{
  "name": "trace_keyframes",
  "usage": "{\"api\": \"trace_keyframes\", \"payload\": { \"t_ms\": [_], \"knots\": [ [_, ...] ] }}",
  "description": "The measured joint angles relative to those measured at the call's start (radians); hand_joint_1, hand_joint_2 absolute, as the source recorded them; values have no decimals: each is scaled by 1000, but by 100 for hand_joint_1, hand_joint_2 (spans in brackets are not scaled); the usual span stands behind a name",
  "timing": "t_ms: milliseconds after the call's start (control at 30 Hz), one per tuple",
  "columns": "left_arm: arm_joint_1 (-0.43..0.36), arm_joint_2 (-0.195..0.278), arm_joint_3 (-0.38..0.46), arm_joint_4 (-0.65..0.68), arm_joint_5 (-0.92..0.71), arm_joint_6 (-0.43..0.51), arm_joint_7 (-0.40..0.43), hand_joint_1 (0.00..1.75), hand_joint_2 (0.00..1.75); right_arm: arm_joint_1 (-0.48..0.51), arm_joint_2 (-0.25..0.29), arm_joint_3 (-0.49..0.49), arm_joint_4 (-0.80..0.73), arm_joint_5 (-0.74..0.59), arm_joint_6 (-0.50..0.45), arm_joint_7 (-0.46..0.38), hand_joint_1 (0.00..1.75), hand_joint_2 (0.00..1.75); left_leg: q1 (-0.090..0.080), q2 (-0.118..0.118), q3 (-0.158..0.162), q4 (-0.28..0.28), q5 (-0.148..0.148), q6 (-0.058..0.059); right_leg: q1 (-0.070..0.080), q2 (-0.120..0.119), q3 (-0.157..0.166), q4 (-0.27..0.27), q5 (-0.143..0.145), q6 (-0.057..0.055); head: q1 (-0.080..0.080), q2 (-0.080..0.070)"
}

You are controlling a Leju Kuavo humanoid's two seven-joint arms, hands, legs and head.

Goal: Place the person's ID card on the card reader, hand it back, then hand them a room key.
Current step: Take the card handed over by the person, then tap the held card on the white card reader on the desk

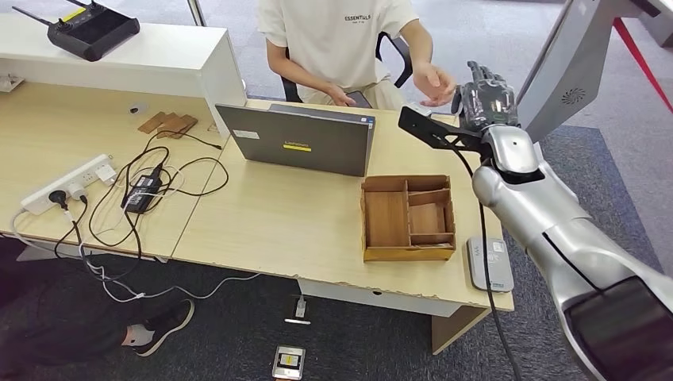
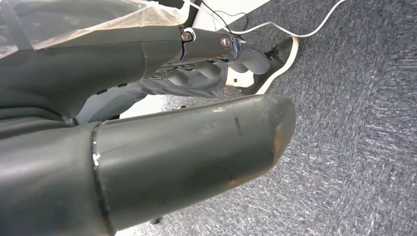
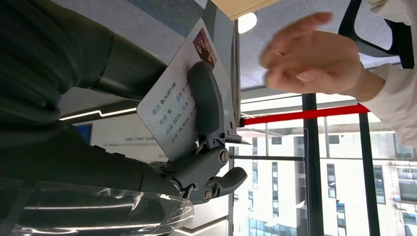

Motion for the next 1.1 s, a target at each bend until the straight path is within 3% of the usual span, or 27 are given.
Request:
{"api": "trace_keyframes", "payload": {
  "t_ms": [333, 800, 1100],
  "knots": [
    [3, 0, 4, 0, 5, 0, -3, 0, 0, 20, -44, -5, -20, 20, 45, -8, 175, 175, 0, 0, 0, 1, 0, 0, 0, 0, 0, 0, 0, 0, 0, 0],
    [18, 12, 8, 1, 22, 9, -4, 0, 0, 137, -235, -30, -161, 26, 131, 38, 175, 175, 0, 0, 0, 1, 0, 0, 0, 1, 0, -1, 0, 0, 0, 0],
    [18, 17, 8, 0, 22, 9, 1, 0, 0, 198, -302, -38, -243, 27, 163, 49, 175, 175, 0, 1, 0, 1, 0, 0, 0, 1, 0, -1, 0, 0, 0, 0]
  ]
}}
